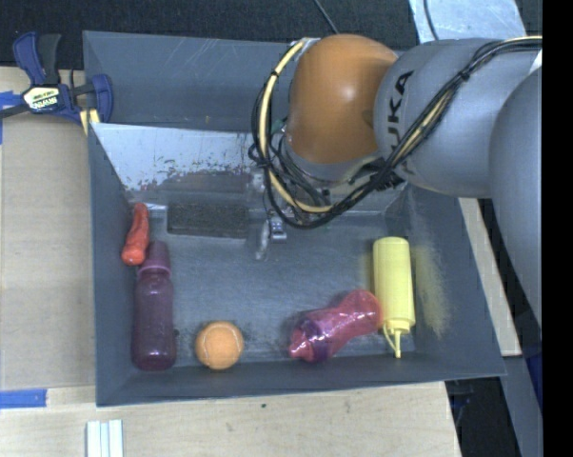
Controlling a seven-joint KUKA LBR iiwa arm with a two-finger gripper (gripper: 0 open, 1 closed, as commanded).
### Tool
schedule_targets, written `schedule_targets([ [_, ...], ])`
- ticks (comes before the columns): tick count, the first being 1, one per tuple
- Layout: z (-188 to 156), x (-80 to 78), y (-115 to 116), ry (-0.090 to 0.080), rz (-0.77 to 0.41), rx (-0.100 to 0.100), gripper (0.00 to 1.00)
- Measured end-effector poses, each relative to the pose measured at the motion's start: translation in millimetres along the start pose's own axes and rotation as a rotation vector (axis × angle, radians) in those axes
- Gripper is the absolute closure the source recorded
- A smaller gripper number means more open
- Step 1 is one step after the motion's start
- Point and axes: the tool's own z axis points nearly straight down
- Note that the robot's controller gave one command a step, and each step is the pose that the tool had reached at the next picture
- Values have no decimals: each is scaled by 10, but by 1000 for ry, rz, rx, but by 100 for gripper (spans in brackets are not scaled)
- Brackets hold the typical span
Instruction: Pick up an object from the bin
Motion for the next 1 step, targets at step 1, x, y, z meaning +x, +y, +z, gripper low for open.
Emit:
schedule_targets([
  [1, -52, -18, -7, -9, 3, -1, 0],
])
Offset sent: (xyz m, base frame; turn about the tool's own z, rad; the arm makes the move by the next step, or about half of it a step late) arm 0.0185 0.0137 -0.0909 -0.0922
